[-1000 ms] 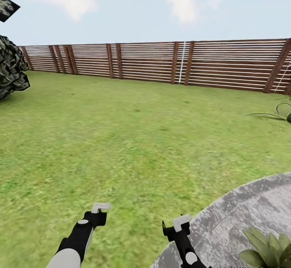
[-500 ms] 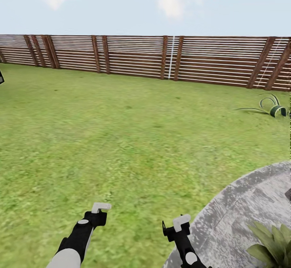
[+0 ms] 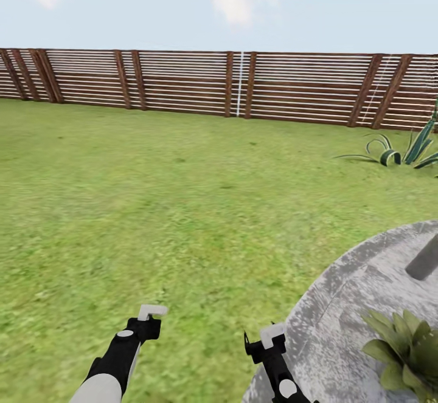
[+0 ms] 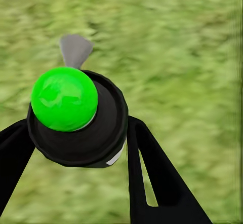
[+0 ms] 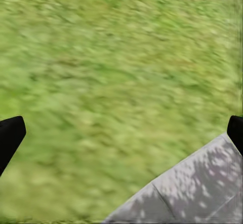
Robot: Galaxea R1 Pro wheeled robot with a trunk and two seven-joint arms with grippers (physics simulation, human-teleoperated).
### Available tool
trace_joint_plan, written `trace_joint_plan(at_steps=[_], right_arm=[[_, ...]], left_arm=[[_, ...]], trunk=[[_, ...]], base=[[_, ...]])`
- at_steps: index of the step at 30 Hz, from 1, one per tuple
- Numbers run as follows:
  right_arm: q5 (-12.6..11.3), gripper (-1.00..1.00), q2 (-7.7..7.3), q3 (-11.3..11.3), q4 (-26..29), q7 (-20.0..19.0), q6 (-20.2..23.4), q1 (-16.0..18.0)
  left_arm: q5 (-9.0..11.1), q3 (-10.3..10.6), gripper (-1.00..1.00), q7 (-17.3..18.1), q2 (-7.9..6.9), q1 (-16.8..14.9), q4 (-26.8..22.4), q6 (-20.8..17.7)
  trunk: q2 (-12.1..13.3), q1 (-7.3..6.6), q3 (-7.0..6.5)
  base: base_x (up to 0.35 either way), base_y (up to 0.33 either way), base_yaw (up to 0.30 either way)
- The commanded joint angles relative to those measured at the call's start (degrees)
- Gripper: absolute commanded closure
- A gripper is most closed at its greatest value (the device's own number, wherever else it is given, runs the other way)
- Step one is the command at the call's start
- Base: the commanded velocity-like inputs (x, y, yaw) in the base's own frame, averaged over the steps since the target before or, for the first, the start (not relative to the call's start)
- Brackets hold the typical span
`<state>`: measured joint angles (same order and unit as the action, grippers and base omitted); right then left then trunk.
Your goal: Pick up the pesticide atomizer in the garden and spray insectifuge to fully cover both potted plants in the garden.
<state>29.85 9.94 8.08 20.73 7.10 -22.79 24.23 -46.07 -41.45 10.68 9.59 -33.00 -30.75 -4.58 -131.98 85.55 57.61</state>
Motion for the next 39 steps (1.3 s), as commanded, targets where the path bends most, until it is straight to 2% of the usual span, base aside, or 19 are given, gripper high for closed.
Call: trace_joint_plan(at_steps=[1, 13, 39], right_arm=[[0.58, -1.0, 0.06, 0.37, -0.08, 0.19, -0.23, 0.04], [0.64, -1.0, 0.06, 0.35, -0.17, 0.17, -0.2, 0.04], [0.65, -1.0, 0.06, 0.35, -0.17, 0.11, -0.2, 0.06]], left_arm=[[-0.34, -0.48, 1.0, 0.56, 0.08, -0.05, -0.19, -0.16], [-0.34, -0.45, 1.0, 0.58, 0.0, -0.05, -0.19, -0.16], [-0.34, -0.48, 1.0, 0.55, 0.0, -0.05, -0.19, -0.08]], trunk=[[-0.03, -0.03, 0.09], [-0.03, -0.03, 0.5], [-0.03, -0.03, 2.33]], base=[[-0.136, 0.133, -0.276], [-0.125, 0.118, -0.276], [-0.002, 0.002, -0.203]])
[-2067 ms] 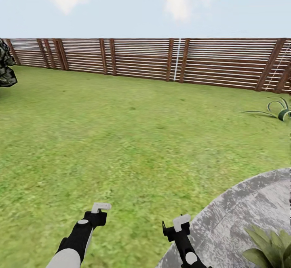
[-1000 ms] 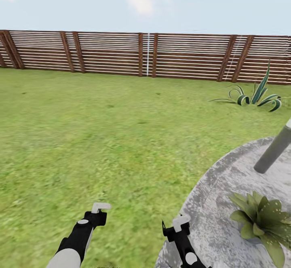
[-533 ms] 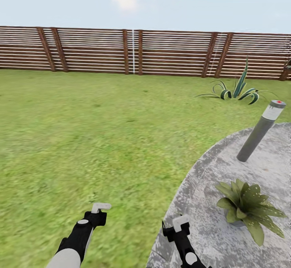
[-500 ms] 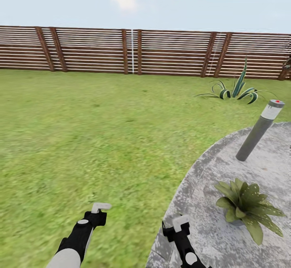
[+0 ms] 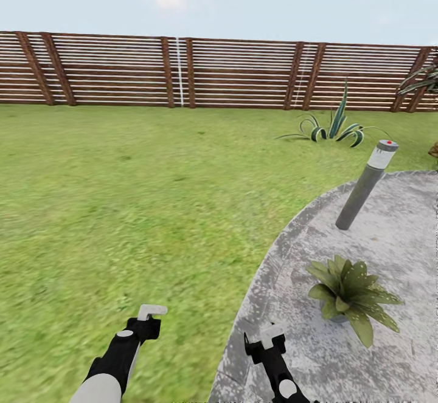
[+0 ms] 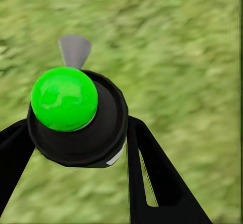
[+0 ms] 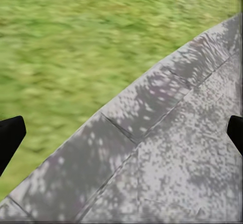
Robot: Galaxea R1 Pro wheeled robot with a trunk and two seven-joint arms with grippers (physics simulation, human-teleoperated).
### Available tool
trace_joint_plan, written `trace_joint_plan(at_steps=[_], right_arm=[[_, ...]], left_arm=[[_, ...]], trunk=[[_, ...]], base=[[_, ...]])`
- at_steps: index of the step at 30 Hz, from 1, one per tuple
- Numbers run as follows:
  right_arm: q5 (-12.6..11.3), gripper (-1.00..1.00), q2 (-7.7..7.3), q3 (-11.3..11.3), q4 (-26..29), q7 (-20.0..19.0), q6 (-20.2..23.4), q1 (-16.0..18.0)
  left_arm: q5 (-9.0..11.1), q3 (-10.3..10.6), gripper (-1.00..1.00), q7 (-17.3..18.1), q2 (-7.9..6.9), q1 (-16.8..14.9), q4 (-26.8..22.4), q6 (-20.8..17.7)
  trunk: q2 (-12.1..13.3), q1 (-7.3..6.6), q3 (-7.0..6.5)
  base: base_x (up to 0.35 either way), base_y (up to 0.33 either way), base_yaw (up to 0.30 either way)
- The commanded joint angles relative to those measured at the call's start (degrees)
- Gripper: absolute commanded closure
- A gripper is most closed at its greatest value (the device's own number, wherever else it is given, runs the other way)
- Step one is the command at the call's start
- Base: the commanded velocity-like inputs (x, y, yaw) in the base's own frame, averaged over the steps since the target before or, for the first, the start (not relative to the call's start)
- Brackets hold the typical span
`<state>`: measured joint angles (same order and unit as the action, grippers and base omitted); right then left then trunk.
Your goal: Pick up the pesticide atomizer in the garden and spray insectifuge to fully cover both potted plants in the garden.
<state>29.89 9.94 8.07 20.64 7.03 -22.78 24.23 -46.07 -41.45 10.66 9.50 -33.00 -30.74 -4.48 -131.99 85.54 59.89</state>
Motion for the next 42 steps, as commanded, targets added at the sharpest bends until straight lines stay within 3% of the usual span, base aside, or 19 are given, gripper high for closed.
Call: trace_joint_plan(at_steps=[1, 14, 42], right_arm=[[0.6, -1.0, 0.05, 0.37, -0.08, 0.18, -0.22, 0.06], [0.6, -1.0, 0.05, 0.37, -0.08, 0.08, -0.25, 0.03], [0.52, -1.0, 0.05, 0.37, -0.17, -0.08, -0.16, 0.07]], left_arm=[[-0.33, -0.47, 1.0, 0.54, 0.09, -0.05, -0.2, -0.18], [-0.33, -0.47, 1.0, 0.51, 0.08, -0.05, -0.25, -0.18], [-0.33, -0.47, 1.0, 0.52, 0.08, -0.05, -0.2, -0.18]], trunk=[[-0.02, -0.01, 0.13], [-0.02, -0.01, 0.31], [-0.02, -0.01, 1.23]], base=[[0.0, 0.0, -0.193], [0.0, 0.0, -0.049], [0.0, 0.0, -0.275]])
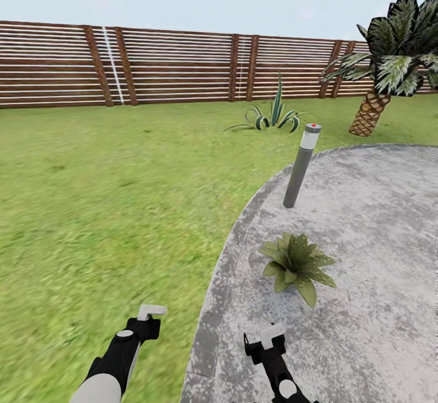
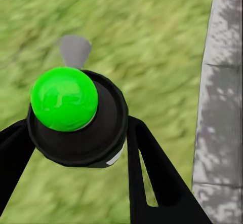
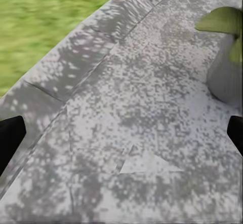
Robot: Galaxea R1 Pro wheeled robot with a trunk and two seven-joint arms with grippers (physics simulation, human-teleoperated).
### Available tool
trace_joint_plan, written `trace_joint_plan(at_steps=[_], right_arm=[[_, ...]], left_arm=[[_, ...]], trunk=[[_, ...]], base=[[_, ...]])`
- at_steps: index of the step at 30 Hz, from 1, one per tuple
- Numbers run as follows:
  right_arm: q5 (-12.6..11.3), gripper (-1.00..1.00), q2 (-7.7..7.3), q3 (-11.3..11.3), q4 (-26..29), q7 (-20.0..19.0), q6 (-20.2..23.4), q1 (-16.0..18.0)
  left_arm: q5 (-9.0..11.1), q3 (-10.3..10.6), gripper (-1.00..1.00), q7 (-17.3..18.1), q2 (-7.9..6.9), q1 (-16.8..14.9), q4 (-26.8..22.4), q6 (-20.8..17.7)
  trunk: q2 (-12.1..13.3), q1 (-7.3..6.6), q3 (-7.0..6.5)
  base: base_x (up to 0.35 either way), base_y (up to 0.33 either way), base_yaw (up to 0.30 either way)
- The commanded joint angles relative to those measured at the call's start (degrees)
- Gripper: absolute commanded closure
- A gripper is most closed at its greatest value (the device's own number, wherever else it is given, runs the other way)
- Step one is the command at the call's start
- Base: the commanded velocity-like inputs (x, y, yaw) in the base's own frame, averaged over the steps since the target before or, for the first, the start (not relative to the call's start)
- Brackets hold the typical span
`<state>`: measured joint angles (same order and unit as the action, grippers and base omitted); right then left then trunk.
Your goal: Pick up the pesticide atomizer in the garden and spray insectifuge to fully cover both potted plants in the garden.
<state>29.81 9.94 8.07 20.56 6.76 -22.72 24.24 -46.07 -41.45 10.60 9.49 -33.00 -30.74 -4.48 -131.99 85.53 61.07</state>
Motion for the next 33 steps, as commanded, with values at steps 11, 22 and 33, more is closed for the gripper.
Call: trace_joint_plan(at_steps=[11, 22, 33], right_arm=[[0.6, -1.0, 0.06, 0.37, -0.08, 0.24, -0.22, 0.03], [0.53, -1.0, 0.06, 0.37, -1.41, 0.25, -0.22, 0.03], [-0.07, -1.0, -3.7, 0.48, -1.67, 0.44, -0.25, 0.07]], left_arm=[[-0.34, -0.47, 1.0, 0.57, 0.02, -0.04, -0.2, -0.23], [-0.34, -0.41, 1.0, 0.69, 0.0, -0.04, -0.47, -0.23], [-1.43, 9.63, 1.0, 1.51, -0.16, -3.67, -1.18, -14.91]], trunk=[[-0.02, -0.01, 0.67], [-0.02, -0.01, 1.29], [-0.02, -0.01, 1.9]], base=[[0.0, 0.0, -0.255], [0.0, 0.0, -0.255], [0.0, 0.0, -0.255]])
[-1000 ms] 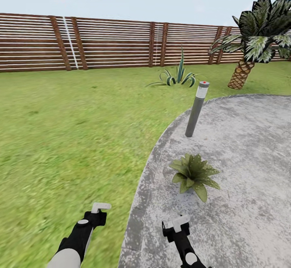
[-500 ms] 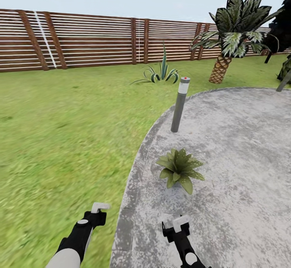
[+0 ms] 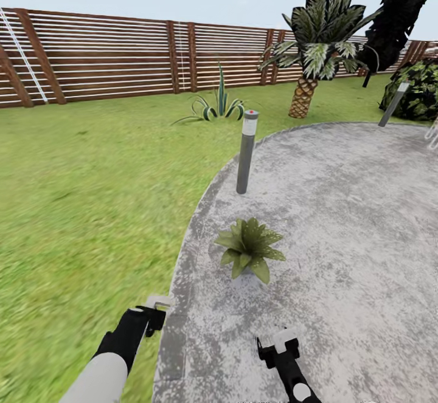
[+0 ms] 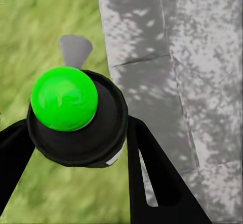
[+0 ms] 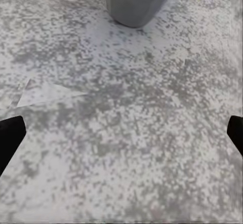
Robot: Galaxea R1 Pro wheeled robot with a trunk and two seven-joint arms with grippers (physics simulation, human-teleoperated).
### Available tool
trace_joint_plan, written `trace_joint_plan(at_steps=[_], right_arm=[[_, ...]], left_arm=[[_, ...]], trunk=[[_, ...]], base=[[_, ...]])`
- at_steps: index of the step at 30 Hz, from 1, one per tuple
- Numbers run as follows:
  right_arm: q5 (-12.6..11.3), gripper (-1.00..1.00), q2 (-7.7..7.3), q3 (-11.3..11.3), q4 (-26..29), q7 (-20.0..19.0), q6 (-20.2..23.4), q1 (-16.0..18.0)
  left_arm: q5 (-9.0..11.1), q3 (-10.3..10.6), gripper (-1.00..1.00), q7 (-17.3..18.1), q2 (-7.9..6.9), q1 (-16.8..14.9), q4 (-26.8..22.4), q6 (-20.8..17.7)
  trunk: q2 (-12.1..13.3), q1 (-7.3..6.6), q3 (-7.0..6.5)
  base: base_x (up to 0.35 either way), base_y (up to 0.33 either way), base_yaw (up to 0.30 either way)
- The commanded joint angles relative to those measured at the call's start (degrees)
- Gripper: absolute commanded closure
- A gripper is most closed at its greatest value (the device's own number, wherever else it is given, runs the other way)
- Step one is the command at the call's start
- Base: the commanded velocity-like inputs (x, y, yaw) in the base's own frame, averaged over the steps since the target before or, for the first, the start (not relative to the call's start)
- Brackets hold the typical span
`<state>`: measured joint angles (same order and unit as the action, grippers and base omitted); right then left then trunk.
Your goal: Pick up the pesticide atomizer in the garden and spray insectifuge to fully cover both potted plants in the garden.
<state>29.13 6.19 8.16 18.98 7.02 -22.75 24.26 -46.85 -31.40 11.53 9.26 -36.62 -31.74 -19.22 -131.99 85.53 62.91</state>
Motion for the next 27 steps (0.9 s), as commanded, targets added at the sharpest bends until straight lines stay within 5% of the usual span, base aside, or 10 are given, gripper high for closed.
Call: trace_joint_plan(at_steps=[1, 4, 5, 7, 11, 20, 22, 25, 27], right_arm=[[0.6, -1.0, -0.04, 0.41, -0.08, 0.21, -0.23, 0.05], [0.53, -1.0, -1.37, 2.21, -2.09, 0.27, -0.27, 0.0], [0.5, -1.0, -2.11, 6.69, -3.51, 0.24, -0.28, 0.0], [0.55, -1.0, -2.39, 12.46, -3.96, 0.1, -0.26, 0.0], [0.65, -1.0, -2.91, 15.39, -4.26, -0.03, -0.22, 0.0], [1.93, -1.0, -3.67, 15.54, -4.3, -0.24, -0.26, -0.02], [3.97, -1.0, -3.71, 15.4, -4.3, -0.23, -0.27, -0.01], [10.89, -1.0, -3.8, 15.39, -4.2, -0.06, -0.28, -0.02], [11.99, -1.0, -3.76, 15.58, -4.12, 0.04, -0.21, -0.02]], left_arm=[[-0.61, 1.53, 1.0, 0.59, 0.13, -0.87, -0.17, -1.86], [-0.52, 8.17, 1.0, 4.17, 0.28, -9.13, -0.02, -15.51], [-0.75, 12.07, 1.0, 9.66, 0.06, -12.69, -0.01, -19.73], [-0.87, 16.45, 1.0, 14.82, -0.07, -15.79, 0.0, -24.6], [-0.9, 23.18, 1.0, 21.13, -0.25, -18.54, -0.06, -34.31], [-0.96, 27.06, 1.0, 33.05, -2.26, -22.35, 0.69, -36.8], [-0.96, 29.42, 1.0, 37.23, -3.46, -22.83, 0.82, -36.8], [-0.96, 37.51, 1.0, 46.02, -4.47, -22.83, 0.96, -36.82], [-0.96, 40.81, 1.0, 48.65, -4.68, -22.58, 0.97, -36.84]], trunk=[[-0.02, -0.01, 0.11], [-0.02, -0.01, 0.22], [-0.02, -0.01, 0.26], [-0.02, -0.01, 0.37], [-0.02, -0.01, 0.5], [-0.02, -0.01, 0.52], [-0.02, -0.01, 0.52], [-0.02, -0.01, 0.52], [-0.02, -0.01, 0.52]], base=[[0.0, 0.0, -0.255], [0.0, 0.0, -0.243], [0.0, 0.0, -0.175], [0.0, 0.0, -0.184], [0.0, 0.0, -0.252], [0.0, 0.0, -0.241], [0.0, 0.0, -0.025], [0.0, 0.0, -0.006], [0.0, 0.0, -0.001]])
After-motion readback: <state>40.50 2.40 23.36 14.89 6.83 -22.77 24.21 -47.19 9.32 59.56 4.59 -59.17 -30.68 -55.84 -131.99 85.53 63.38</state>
